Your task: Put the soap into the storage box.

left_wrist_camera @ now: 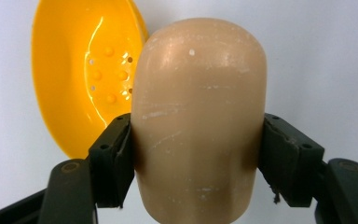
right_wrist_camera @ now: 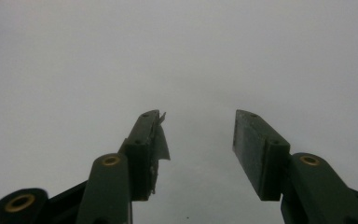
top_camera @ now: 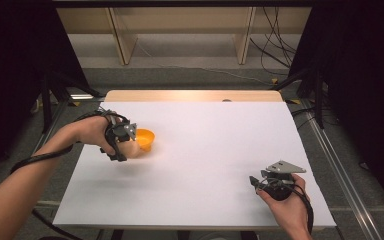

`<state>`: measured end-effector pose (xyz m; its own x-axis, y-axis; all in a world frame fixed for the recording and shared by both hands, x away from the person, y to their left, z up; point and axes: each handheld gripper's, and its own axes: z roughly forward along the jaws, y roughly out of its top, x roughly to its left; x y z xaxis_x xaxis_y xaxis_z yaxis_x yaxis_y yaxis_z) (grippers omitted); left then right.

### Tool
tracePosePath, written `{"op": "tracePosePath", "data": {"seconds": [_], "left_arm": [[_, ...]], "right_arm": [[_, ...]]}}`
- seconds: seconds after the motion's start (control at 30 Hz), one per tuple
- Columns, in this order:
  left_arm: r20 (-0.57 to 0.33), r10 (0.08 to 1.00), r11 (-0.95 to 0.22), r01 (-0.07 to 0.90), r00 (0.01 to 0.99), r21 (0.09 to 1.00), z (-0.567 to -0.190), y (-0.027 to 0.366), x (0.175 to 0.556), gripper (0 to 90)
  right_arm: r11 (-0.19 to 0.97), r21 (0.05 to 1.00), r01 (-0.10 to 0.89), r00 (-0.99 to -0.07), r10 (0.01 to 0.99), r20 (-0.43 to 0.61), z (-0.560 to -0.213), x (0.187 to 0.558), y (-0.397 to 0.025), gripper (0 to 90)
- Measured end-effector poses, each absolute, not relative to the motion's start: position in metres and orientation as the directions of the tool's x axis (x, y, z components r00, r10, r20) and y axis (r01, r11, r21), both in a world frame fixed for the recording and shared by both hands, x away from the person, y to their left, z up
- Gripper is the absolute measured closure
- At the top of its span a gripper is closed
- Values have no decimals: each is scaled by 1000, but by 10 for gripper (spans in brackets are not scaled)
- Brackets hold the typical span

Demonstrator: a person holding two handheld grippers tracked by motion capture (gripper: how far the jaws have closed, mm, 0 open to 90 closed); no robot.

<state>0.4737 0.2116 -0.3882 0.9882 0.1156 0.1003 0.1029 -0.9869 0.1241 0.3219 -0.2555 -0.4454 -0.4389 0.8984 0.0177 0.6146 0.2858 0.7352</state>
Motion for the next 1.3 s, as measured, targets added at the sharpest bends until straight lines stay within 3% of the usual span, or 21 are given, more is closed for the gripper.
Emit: {"op": "tracePosePath", "data": {"seconds": [1.3], "left_arm": [[218, 128, -980, 90, 968, 178, -390, 194, 512, 325]], "right_arm": [[287, 744, 604, -454, 891, 25, -447, 323, -257, 522]]}}
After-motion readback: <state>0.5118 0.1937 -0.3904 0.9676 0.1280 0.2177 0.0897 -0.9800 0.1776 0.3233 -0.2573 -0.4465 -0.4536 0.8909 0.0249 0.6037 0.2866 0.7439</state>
